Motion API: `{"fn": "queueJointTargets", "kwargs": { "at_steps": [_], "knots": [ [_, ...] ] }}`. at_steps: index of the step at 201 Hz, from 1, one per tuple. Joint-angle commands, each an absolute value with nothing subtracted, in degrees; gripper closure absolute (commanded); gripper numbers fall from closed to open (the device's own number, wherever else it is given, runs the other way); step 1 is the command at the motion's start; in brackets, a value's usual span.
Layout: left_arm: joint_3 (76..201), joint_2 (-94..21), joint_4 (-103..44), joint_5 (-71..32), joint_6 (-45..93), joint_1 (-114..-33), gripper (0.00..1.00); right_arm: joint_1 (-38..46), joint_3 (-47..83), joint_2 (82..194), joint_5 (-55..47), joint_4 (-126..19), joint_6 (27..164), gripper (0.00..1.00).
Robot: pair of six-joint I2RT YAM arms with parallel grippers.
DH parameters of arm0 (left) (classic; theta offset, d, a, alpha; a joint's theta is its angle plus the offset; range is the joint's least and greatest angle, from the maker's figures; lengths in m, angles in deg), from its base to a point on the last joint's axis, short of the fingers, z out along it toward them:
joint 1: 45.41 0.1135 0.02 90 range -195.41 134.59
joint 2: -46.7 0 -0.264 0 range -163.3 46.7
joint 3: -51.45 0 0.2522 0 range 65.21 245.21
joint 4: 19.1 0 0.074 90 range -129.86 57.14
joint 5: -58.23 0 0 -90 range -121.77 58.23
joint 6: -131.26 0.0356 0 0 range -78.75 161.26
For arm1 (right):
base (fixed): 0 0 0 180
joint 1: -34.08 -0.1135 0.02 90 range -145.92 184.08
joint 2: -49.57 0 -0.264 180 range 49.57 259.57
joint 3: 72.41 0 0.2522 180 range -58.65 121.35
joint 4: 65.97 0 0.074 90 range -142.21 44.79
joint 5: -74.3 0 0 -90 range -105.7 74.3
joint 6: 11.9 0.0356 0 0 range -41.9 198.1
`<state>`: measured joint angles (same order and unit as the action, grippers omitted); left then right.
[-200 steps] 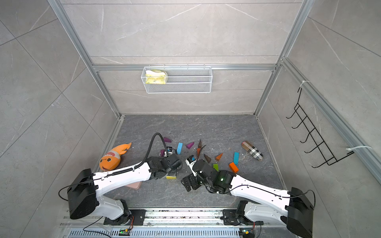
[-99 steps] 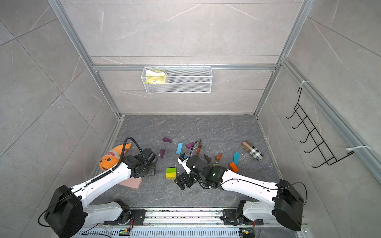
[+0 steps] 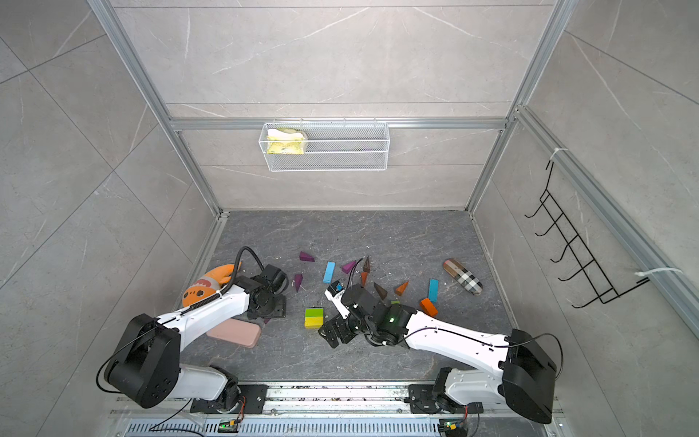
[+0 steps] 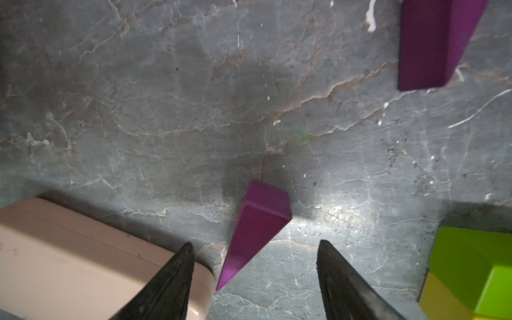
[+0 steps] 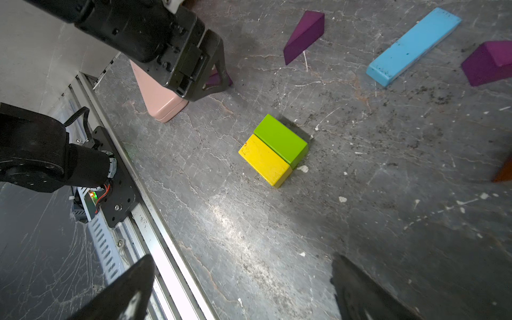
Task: Assemble a small pinwheel with building blocks
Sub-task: Pick up the building block from the center of the board.
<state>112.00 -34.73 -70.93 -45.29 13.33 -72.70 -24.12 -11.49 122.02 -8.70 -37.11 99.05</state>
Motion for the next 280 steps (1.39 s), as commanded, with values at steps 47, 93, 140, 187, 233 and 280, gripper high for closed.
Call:
{"fn": "queueJointTargets", "kwargs": {
  "at_steps": [47,93,140,187,233,280],
  "knots": [
    [114.90,-38.56,-70.08,-43.80,14.68,-71.87,0.34,-23.71,-11.27,122.78,-8.53,-37.80,99.02,0.00],
    [114.24,-39.60,-70.48,-44.24,12.44,-71.62,0.39,-23.49,-11.27,123.13,-8.23,-37.85,98.84,0.00],
    [113.82,-40.06,-70.68,-45.81,10.84,-71.10,0.43,-23.41,-11.31,123.15,-8.26,-37.80,99.19,0.00],
    [113.72,-40.82,-69.15,-44.27,11.15,-70.47,0.49,-23.36,-11.27,123.05,-8.41,-37.63,99.28,0.00],
    [113.12,-41.45,-67.98,-43.50,10.76,-70.15,0.55,-23.24,-11.28,123.20,-8.56,-37.54,99.38,0.00],
    [113.26,-42.40,-67.14,-42.96,10.37,-69.98,0.66,-23.25,-11.06,123.29,-8.52,-37.29,99.37,0.00]
  ]
}}
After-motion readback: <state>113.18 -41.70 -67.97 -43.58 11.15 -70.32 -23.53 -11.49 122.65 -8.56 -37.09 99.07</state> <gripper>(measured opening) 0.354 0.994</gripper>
